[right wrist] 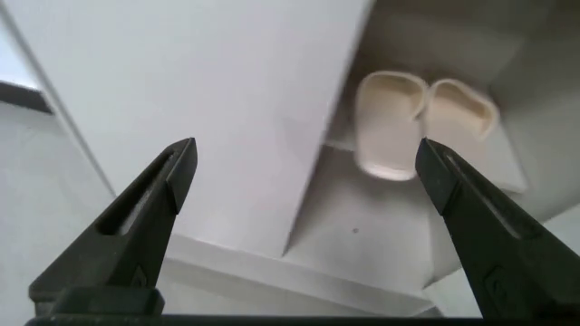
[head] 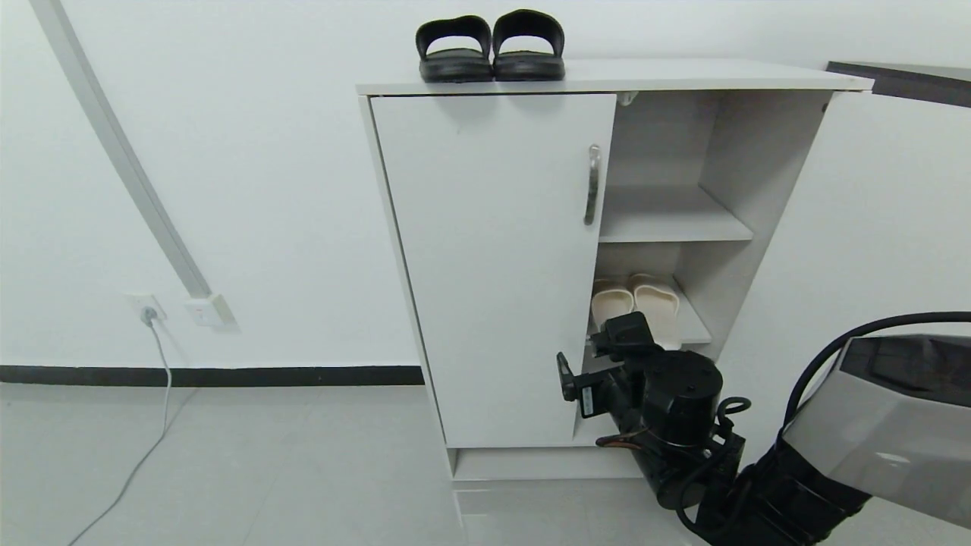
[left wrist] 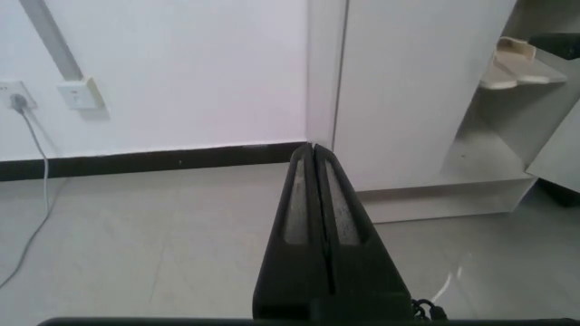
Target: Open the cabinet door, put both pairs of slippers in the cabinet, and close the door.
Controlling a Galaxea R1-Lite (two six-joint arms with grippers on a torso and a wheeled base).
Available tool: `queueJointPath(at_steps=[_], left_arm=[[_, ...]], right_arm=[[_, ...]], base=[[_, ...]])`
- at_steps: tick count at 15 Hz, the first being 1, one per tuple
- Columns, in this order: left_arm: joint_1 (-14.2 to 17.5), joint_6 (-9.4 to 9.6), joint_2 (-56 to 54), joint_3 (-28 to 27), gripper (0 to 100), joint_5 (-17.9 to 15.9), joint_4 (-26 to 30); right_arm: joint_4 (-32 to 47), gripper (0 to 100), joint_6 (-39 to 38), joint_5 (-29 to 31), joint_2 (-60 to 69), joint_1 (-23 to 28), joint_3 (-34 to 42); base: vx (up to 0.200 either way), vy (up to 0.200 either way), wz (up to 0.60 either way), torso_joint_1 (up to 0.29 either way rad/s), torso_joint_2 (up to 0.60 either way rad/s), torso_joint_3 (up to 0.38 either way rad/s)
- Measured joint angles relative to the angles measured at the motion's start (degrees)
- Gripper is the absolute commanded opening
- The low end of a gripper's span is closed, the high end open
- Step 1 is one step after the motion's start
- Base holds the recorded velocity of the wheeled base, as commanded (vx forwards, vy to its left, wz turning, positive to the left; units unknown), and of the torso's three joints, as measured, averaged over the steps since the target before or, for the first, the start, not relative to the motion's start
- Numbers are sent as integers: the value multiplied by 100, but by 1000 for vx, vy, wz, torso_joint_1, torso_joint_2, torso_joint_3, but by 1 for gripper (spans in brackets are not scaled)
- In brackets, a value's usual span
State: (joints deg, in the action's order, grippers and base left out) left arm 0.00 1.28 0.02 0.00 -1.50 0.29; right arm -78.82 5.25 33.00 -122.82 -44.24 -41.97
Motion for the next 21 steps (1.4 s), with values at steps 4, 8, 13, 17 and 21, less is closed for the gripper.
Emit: queueJointPath(at_steps=[4, 8, 13, 17, 21], left_arm=[[0, 5, 0, 0, 0, 0, -5], [-2, 5, 0, 0, 0, 0, -2], [0, 5, 0, 0, 0, 2, -2], [0, 5, -2, 0, 0, 0, 0], [0, 5, -2, 2, 0, 0, 4]], right_arm=[[-180, 100, 5, -38, -39, 4, 49], [-211, 100, -20, -95, -141, 15, 57], [-301, 100, -46, -150, -212, 69, 151], [-294, 100, -44, -224, -257, 149, 149], [-383, 100, -52, -255, -490, 152, 146]], base=[[0, 0, 0, 0, 0, 0], [0, 0, 0, 0, 0, 0], [0, 0, 0, 0, 0, 0], [0, 0, 0, 2, -25, -25], [0, 0, 0, 22, -250, -325]])
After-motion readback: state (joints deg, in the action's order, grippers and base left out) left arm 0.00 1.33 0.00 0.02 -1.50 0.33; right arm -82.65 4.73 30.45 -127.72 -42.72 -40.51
